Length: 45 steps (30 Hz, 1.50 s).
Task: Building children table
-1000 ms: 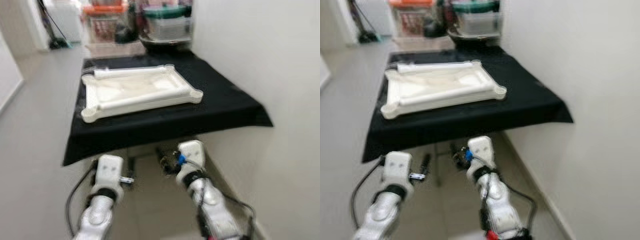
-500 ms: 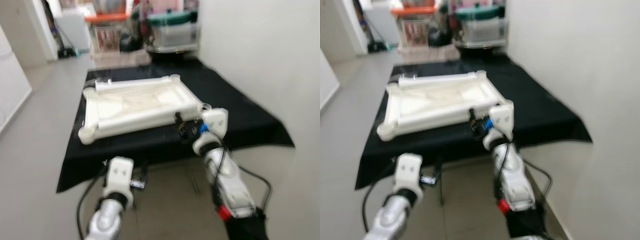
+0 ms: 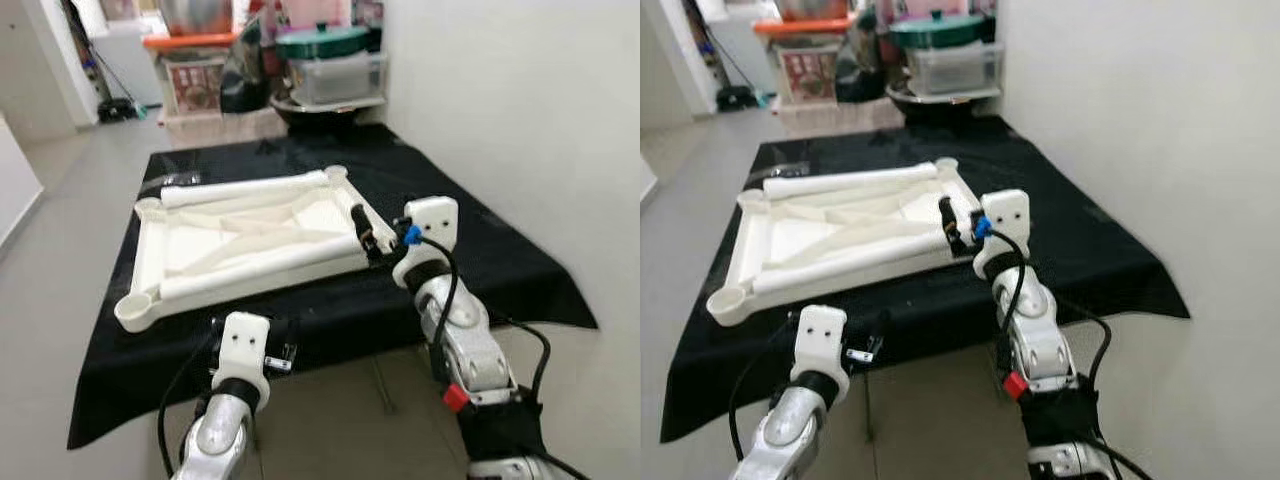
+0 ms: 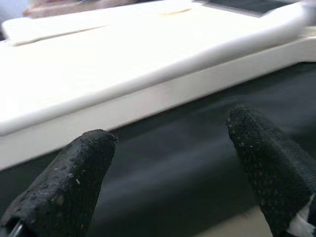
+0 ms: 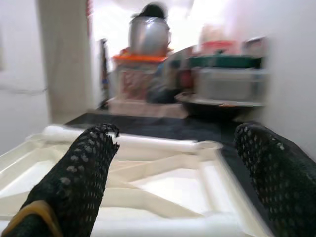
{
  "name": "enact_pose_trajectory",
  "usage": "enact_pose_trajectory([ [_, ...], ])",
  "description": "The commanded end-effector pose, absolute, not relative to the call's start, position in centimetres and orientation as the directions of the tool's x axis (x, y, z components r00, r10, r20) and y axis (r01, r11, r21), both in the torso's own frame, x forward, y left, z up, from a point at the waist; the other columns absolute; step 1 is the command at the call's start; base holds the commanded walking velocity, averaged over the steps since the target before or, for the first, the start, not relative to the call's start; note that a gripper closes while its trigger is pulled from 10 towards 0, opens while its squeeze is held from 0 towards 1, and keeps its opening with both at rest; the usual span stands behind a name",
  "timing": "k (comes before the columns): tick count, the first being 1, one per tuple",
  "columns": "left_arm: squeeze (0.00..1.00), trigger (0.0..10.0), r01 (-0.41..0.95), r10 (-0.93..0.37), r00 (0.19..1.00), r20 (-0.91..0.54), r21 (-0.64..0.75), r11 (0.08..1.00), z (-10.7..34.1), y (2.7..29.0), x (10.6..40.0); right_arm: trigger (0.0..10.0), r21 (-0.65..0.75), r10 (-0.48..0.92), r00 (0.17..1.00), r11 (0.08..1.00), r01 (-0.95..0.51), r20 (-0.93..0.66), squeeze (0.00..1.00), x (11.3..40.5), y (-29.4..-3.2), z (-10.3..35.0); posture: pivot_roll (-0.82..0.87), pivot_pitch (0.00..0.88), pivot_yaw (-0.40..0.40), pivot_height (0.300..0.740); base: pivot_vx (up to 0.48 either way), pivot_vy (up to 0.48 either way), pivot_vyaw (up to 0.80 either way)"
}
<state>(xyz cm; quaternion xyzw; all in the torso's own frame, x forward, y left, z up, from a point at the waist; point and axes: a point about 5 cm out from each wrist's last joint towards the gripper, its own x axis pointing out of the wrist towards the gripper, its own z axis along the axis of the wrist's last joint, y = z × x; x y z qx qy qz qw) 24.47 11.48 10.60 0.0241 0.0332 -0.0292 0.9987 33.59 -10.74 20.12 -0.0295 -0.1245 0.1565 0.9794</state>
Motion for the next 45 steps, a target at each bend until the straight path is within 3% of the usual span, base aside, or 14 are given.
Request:
enact_pose_trajectory([
  [1,0.00,10.0,0.049,-0.045,0.996,-0.080,0.041,0.998,10.4,11.5,24.6,10.0,-0.115,0.338,0.911,0.941,-0.319,0.235,0.00,33.8,-10.7,20.0,0.04,0.000,-0.005,0.740,0.251,0.000,0.00],
  [10,0.00,10.0,0.008,-0.008,0.995,-0.101,0.005,1.000,10.3,11.9,24.8,10.0,-0.144,0.354,0.901,0.934,-0.326,0.253,0.00,35.0,-10.8,20.9,0.04,0.000,-0.014,0.740,0.000,0.000,0.00],
  [20,0.00,10.0,0.020,-0.020,1.000,-0.018,0.004,1.000,12.4,11.5,25.4,10.0,-0.117,0.311,0.916,0.950,-0.290,0.254,0.00,34.9,-10.6,20.5,0.04,0.000,-0.011,0.740,0.000,0.000,0.80],
  [34,0.00,10.0,0.036,-0.040,0.997,0.069,0.066,0.997,14.0,11.4,25.5,10.0,-0.093,0.279,0.926,0.960,-0.263,0.254,0.00,35.4,-11.4,20.4,0.05,0.000,-0.011,0.740,0.000,0.000,0.00],
  [45,0.00,10.0,0.056,-0.067,0.992,0.106,0.107,0.993,14.7,11.0,25.6,10.0,-0.094,0.273,0.927,0.962,-0.257,0.258,0.00,35.6,-11.7,20.4,0.05,0.000,-0.010,0.740,0.305,0.000,0.00],
])
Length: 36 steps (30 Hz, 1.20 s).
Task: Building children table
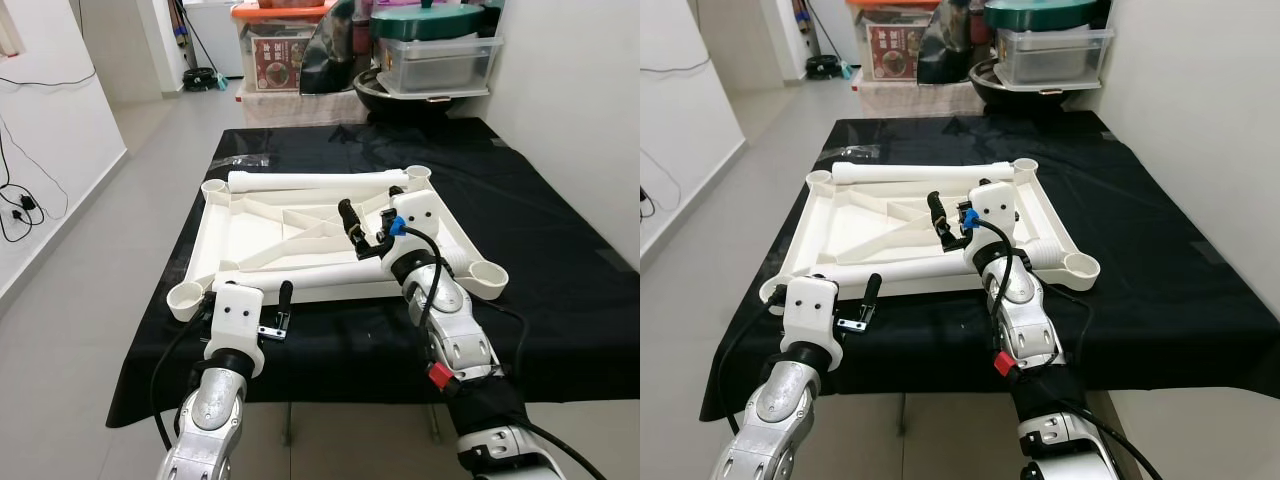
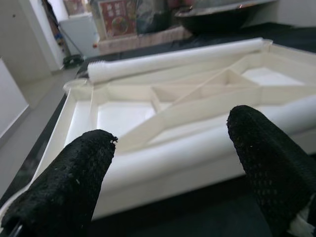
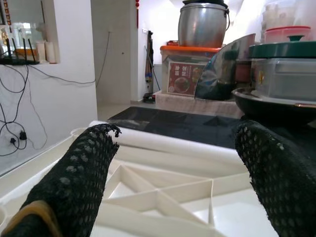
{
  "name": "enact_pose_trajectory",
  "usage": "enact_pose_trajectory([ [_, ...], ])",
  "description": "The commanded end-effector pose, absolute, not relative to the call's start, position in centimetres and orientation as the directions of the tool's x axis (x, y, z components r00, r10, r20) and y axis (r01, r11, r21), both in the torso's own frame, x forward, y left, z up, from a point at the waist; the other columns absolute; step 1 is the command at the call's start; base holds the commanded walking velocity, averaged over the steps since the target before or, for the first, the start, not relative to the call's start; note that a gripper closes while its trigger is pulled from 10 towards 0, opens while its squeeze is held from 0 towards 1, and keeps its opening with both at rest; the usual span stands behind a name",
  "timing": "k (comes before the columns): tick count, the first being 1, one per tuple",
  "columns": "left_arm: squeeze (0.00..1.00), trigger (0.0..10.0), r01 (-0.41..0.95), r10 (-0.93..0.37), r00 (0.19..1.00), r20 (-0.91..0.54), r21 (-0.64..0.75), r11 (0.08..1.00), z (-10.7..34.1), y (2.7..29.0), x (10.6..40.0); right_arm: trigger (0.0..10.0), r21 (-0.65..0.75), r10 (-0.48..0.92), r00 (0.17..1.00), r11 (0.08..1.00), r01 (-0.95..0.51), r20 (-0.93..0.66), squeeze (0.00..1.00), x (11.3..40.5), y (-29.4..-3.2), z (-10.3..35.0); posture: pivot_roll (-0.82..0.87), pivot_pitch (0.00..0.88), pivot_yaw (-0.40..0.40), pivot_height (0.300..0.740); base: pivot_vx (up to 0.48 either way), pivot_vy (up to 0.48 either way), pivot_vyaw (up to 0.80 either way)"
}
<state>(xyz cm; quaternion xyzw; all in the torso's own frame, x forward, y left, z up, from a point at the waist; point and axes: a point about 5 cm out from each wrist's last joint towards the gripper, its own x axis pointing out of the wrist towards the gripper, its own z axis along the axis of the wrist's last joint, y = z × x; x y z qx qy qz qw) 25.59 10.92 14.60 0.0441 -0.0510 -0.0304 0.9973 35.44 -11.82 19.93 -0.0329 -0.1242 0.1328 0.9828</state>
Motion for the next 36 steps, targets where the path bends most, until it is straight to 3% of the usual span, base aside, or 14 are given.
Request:
enact_pose_trajectory([
  [1,0.00,10.0,0.056,-0.067,0.992,0.106,0.107,0.993,14.7,11.0,25.6,10.0,-0.094,0.273,0.927,0.962,-0.257,0.258,0.00,35.6,-11.7,20.4,0.05,0.000,-0.010,0.740,0.360,0.000,0.00],
  [9,0.00,10.0,0.051,-0.064,0.990,0.125,0.111,0.993,14.9,11.0,25.6,10.0,-0.094,0.267,0.925,0.964,-0.250,0.272,0.00,35.8,-12.0,20.7,0.05,0.000,-0.012,0.740,0.357,0.000,0.00],
  [16,0.00,10.0,0.018,-0.030,0.992,0.121,0.104,0.994,15.0,11.4,25.7,10.0,-0.091,0.288,0.916,0.958,-0.274,0.280,0.00,35.7,-11.9,20.8,0.05,0.000,-0.009,0.740,0.000,0.000,0.00],
  [26,0.00,10.0,0.042,-0.051,0.992,0.114,0.080,0.996,14.9,10.9,25.7,10.0,-0.089,0.462,0.839,0.885,-0.457,0.289,0.00,36.9,-12.6,23.8,0.05,0.000,-0.014,0.740,0.000,0.000,0.00],
  [29,0.00,10.0,0.071,-0.078,0.990,0.120,0.063,0.995,15.1,10.5,25.6,10.0,-0.176,0.640,0.759,0.766,-0.618,0.117,0.00,37.5,-13.0,24.0,0.05,0.000,-0.019,0.740,0.000,0.000,0.00],
  [31,0.00,10.0,0.071,-0.078,0.990,0.120,0.063,0.995,15.1,10.5,25.6,10.0,-0.176,0.640,0.759,0.766,-0.618,0.117,0.00,37.5,-13.0,24.0,0.05,0.000,-0.019,0.740,0.000,0.000,0.00],
  [32,0.00,10.0,0.079,-0.085,0.989,0.123,0.059,0.995,15.2,10.3,25.5,10.0,-0.208,0.685,0.726,0.720,-0.662,0.058,0.00,37.5,-13.1,23.9,0.05,0.000,-0.019,0.740,0.000,0.000,0.00],
  [33,0.00,10.0,0.095,-0.101,0.987,0.123,0.050,0.994,15.3,10.2,25.5,10.0,-0.264,0.747,0.665,0.638,-0.723,-0.016,0.00,37.3,-13.3,23.7,0.05,0.000,-0.020,0.740,0.000,0.000,0.00],
  [34,0.00,10.0,0.131,-0.134,0.983,0.124,0.033,0.991,15.4,9.9,25.3,10.0,-0.333,0.819,0.558,0.493,-0.804,-0.135,0.00,36.8,-13.6,23.6,0.05,0.000,-0.021,0.740,0.000,0.000,0.00],
  [35,0.00,10.0,0.131,-0.134,0.983,0.124,0.033,0.991,15.4,9.9,25.3,10.0,-0.333,0.819,0.558,0.493,-0.804,-0.135,0.00,36.8,-13.6,23.6,0.05,0.000,-0.021,0.740,0.000,0.000,0.00],
  [36,0.00,10.0,0.161,-0.163,0.978,0.128,0.024,0.987,15.5,9.6,25.1,10.0,-0.360,0.851,0.468,0.370,-0.856,-0.238,0.00,36.4,-13.8,23.4,0.06,0.000,-0.022,0.740,0.000,0.000,0.00],
])
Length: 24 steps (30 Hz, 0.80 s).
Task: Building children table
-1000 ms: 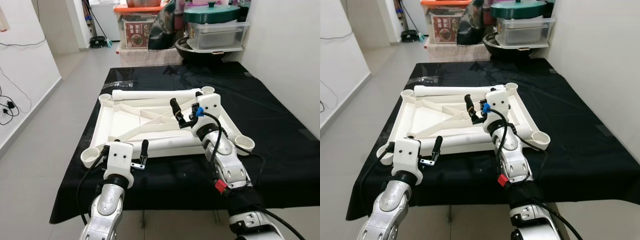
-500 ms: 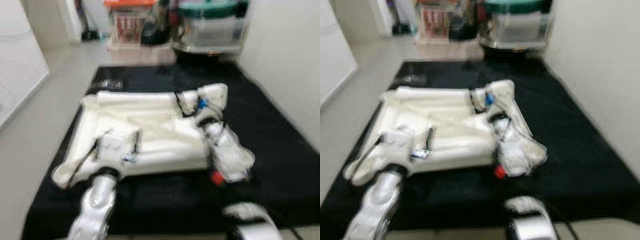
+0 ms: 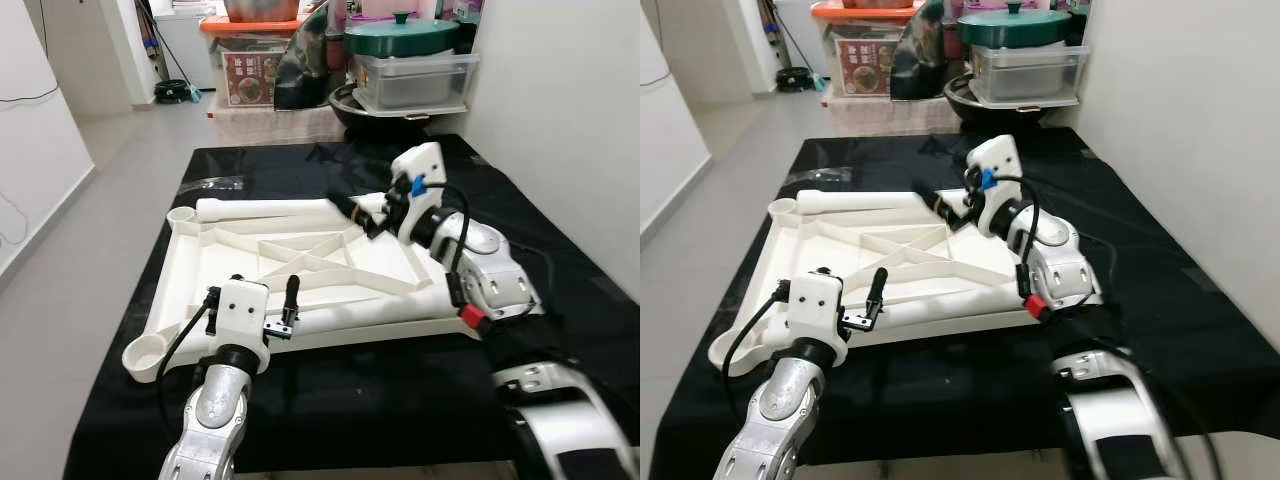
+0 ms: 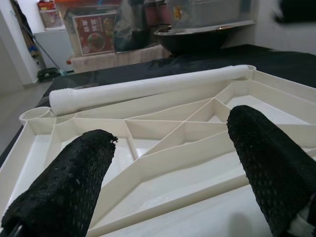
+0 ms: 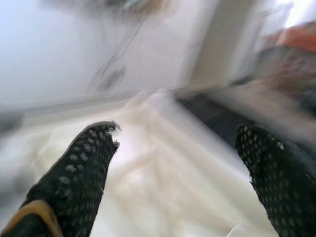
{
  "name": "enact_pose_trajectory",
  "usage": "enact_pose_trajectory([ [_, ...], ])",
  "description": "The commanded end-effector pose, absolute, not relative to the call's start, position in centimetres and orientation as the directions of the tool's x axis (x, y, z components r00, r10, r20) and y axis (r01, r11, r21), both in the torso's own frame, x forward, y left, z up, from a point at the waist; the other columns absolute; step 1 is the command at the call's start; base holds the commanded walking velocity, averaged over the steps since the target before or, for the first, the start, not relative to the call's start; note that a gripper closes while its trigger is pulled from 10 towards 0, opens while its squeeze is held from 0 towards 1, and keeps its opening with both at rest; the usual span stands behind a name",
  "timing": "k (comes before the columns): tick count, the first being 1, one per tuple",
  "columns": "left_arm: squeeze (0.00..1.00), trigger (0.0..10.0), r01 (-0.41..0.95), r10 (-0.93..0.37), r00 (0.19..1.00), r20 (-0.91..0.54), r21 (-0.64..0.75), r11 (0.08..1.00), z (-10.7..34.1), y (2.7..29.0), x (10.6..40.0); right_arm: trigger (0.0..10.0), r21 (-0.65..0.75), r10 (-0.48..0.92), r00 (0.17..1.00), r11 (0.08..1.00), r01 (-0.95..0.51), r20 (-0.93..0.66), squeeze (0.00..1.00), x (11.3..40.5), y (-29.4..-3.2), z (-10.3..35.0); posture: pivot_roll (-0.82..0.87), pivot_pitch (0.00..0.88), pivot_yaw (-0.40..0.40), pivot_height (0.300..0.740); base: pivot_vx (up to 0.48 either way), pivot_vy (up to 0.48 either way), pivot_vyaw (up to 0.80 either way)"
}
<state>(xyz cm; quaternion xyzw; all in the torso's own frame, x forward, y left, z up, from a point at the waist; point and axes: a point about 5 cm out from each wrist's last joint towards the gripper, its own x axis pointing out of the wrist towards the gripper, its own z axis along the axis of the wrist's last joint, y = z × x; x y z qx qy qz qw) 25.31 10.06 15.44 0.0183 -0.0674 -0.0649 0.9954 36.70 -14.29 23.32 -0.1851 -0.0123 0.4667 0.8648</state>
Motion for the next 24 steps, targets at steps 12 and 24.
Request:
enact_pose_trajectory([
  [12,0.00,10.0,0.467,-0.467,0.880,0.082,0.017,0.884,15.6,6.5,21.5,10.0,-0.317,0.767,0.206,0.003,-0.948,-0.608,0.00,37.0,-13.0,23.2,0.07,0.000,-0.035,0.740,0.000,0.000,0.00],
  [24,0.00,10.0,0.400,-0.397,0.914,-0.082,0.016,0.917,12.7,8.6,19.1,10.0,-0.284,0.620,0.205,-0.031,-0.958,-0.758,0.00,37.8,-12.6,20.8,0.09,0.000,-0.048,0.740,0.000,0.000,0.00],
])
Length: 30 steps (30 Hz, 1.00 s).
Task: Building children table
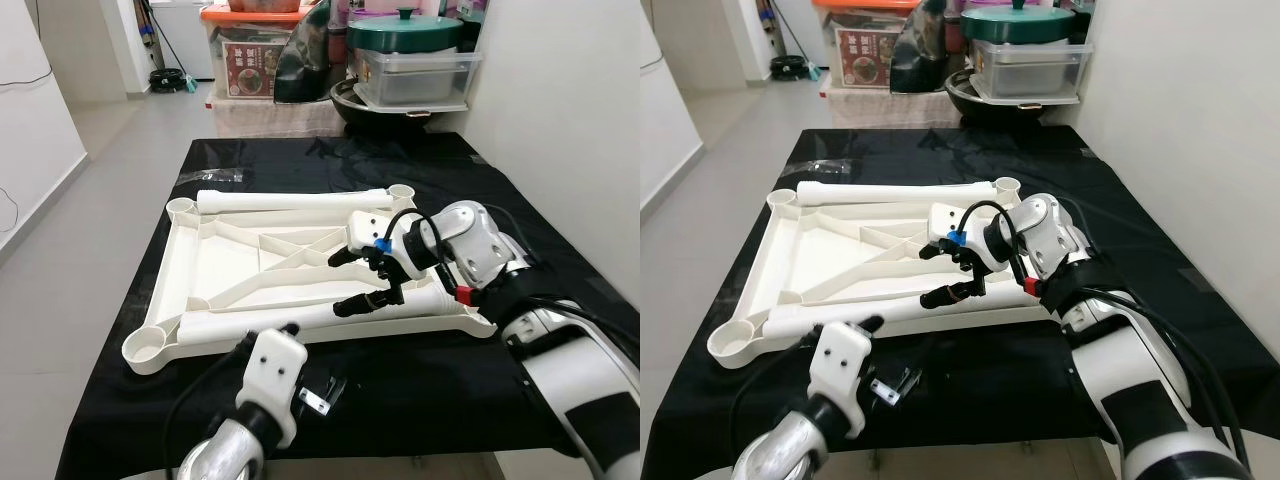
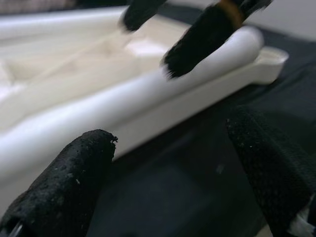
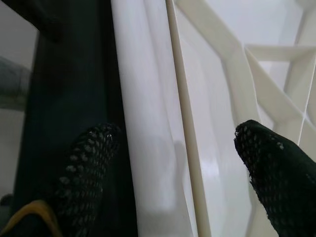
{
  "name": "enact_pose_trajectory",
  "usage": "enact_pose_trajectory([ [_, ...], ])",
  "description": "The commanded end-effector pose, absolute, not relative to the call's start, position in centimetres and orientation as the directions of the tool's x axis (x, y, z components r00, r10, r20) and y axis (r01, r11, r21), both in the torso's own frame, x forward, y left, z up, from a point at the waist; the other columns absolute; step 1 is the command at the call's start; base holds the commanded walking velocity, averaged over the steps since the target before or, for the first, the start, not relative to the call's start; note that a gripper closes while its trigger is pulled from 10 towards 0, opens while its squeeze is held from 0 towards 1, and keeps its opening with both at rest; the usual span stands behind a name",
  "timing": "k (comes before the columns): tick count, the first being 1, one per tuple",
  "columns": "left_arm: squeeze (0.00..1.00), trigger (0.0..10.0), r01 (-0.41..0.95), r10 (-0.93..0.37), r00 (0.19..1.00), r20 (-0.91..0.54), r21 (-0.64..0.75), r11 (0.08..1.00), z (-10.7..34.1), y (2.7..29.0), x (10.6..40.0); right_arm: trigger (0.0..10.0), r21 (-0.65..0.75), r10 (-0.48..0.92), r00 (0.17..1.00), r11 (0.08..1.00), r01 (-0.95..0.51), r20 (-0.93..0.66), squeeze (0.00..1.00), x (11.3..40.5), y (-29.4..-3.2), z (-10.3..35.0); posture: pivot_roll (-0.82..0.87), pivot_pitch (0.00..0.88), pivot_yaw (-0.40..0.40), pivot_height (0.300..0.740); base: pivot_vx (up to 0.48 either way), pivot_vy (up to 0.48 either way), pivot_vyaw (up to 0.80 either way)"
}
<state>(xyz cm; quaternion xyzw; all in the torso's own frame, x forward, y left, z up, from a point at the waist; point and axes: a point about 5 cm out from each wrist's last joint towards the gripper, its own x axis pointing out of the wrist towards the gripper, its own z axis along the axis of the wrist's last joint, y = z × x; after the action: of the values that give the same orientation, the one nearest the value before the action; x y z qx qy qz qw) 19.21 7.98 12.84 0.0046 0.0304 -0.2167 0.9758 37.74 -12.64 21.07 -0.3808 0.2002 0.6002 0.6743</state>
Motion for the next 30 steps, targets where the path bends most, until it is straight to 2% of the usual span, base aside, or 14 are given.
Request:
enact_pose_trajectory([
  [1,0.00,10.0,0.397,-0.394,0.914,-0.094,0.017,0.918,12.6,8.7,19.0,10.0,-0.284,0.601,0.208,-0.033,-0.958,-0.771,0.00,37.9,-12.8,20.6,0.09,0.000,-0.048,0.740,0.000,0.000,0.00],
  [6,0.00,10.0,0.392,-0.389,0.916,-0.100,0.015,0.920,12.4,8.9,18.9,10.0,-0.308,0.524,0.247,-0.029,-0.951,-0.815,0.00,38.1,-13.8,20.0,0.09,0.000,-0.047,0.740,0.000,0.000,0.00],
  [13,0.00,10.0,0.400,-0.396,0.912,-0.104,0.014,0.917,12.4,8.8,18.6,10.0,-0.297,0.475,0.246,-0.035,-0.954,-0.845,0.00,38.2,-14.9,20.2,0.08,0.000,-0.047,0.740,0.000,0.000,0.00],
  [25,0.00,10.0,0.402,-0.398,0.911,-0.108,0.017,0.916,12.4,8.7,18.6,10.0,-0.288,0.429,0.229,-0.078,-0.954,-0.874,0.00,38.2,-14.5,19.7,0.08,0.000,-0.049,0.740,0.000,0.000,0.00],
  [26,0.00,10.0,0.403,-0.399,0.911,-0.108,0.017,0.915,12.4,8.7,18.6,8.9,-0.288,0.424,0.228,-0.081,-0.954,-0.876,0.00,38.2,-14.4,19.6,0.08,0.000,-0.049,0.740,0.000,0.000,0.00],
  [27,0.00,10.0,0.403,-0.399,0.911,-0.108,0.017,0.915,12.4,8.7,18.6,8.9,-0.288,0.424,0.228,-0.081,-0.954,-0.876,0.00,38.2,-14.4,19.6,0.08,0.000,-0.049,0.740,0.000,0.000,0.00],
  [28,0.00,10.0,0.404,-0.400,0.910,-0.107,0.017,0.915,12.4,8.7,18.6,3.5,-0.287,0.421,0.227,-0.084,-0.954,-0.878,0.00,38.3,-14.3,19.6,0.09,0.000,-0.051,0.740,0.000,0.000,0.00],
  [29,0.00,10.0,0.404,-0.400,0.910,-0.108,0.017,0.914,12.4,8.7,18.6,2.4,-0.286,0.418,0.226,-0.088,-0.954,-0.880,0.00,38.3,-14.2,19.5,0.08,0.000,-0.050,0.740,0.000,0.000,0.00],
  [30,0.00,10.0,0.405,-0.401,0.910,-0.108,0.018,0.914,12.4,8.6,18.6,2.4,-0.286,0.416,0.225,-0.090,-0.954,-0.881,0.00,38.3,-14.2,19.5,0.08,0.000,-0.051,0.740,0.000,0.000,0.00],
])
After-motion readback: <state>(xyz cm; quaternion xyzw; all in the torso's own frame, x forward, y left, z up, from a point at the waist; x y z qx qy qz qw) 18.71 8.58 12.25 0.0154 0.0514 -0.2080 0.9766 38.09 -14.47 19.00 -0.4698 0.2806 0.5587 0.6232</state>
